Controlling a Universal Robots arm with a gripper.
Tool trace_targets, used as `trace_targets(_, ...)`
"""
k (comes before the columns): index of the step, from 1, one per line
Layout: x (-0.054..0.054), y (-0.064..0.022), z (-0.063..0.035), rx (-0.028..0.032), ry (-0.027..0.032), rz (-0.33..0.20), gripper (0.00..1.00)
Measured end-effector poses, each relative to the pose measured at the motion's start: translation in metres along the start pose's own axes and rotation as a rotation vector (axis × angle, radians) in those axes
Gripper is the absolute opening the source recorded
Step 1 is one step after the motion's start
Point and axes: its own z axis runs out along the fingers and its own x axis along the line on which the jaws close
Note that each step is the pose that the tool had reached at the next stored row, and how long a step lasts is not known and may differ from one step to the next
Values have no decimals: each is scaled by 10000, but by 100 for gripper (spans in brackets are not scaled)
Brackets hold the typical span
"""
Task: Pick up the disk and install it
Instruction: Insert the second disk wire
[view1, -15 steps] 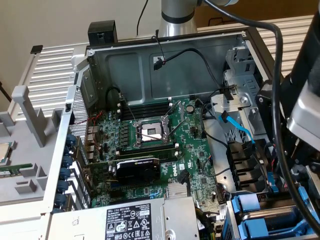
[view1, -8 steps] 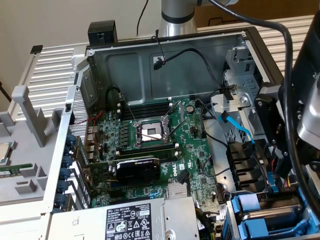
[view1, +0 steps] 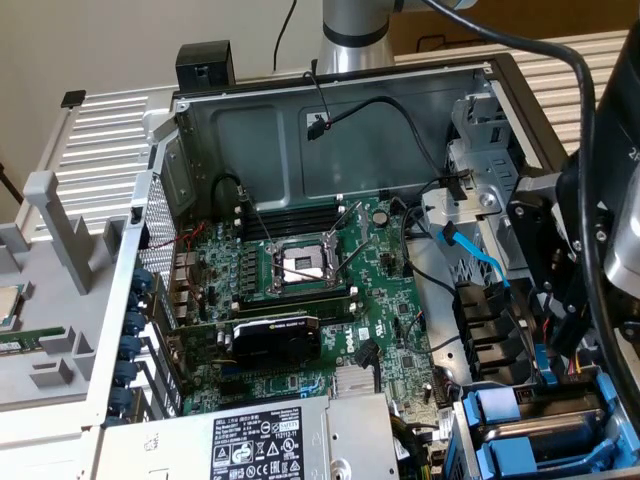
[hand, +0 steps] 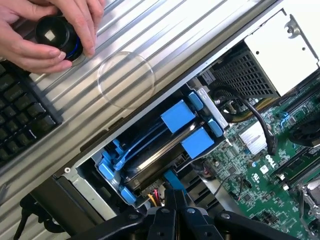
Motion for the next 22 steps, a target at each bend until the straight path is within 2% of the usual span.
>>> trace_targets(6, -1, 1, 0, -6, -8, -89, 11)
trace_targets(12, -4, 2, 1, -83, -96, -1128, 11)
trace_targets(22, -4, 2, 0, -245, -229, -2928, 11)
